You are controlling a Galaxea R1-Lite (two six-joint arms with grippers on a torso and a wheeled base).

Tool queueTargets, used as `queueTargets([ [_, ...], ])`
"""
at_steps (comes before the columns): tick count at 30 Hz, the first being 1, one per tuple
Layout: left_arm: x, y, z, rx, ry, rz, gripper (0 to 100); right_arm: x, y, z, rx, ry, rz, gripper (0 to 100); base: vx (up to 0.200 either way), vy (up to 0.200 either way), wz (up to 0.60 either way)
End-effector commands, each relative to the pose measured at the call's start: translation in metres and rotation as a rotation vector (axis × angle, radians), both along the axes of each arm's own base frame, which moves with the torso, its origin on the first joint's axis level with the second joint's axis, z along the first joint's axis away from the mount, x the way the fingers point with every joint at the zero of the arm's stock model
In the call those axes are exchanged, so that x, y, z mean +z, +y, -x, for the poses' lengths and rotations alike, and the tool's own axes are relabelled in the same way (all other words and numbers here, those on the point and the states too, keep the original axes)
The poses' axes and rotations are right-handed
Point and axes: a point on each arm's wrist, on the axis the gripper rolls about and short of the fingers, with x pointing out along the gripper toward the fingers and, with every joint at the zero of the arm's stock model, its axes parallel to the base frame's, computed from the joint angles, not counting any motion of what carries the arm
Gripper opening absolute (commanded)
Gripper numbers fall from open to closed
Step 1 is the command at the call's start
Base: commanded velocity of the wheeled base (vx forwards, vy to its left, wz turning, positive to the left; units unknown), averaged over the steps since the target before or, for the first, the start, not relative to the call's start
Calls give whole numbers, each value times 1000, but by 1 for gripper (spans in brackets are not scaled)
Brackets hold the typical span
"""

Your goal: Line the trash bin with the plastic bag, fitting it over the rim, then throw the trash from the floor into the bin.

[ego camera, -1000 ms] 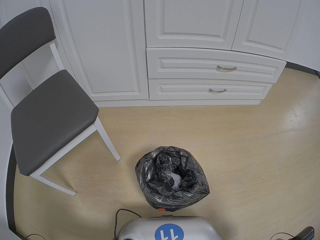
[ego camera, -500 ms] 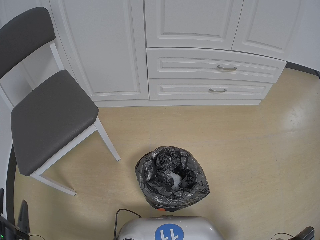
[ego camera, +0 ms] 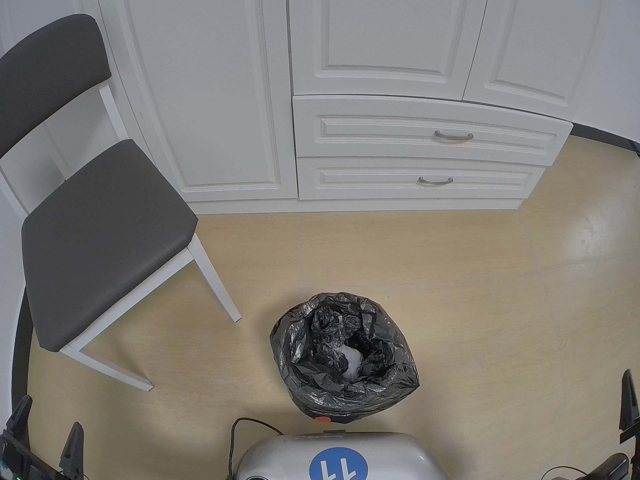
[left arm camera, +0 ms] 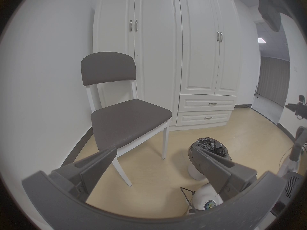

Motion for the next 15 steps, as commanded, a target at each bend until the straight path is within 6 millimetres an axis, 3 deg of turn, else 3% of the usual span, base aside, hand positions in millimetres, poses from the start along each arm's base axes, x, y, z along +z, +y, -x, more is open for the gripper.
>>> queueTargets([
  [1,-4,0,0,1,5,-1,100,-16,0,-2,2,109,-3,100,0,0,0],
  [5,-4,0,0,1,5,1,100,-23,0,-3,13,173,-16,100,0,0,0],
  [9,-5,0,0,-1,7,1,100,-28,3,-3,134,225,-33,100,0,0,0],
  [15,-5,0,0,-2,6,-8,100,-29,3,-2,137,257,-81,100,0,0,0],
])
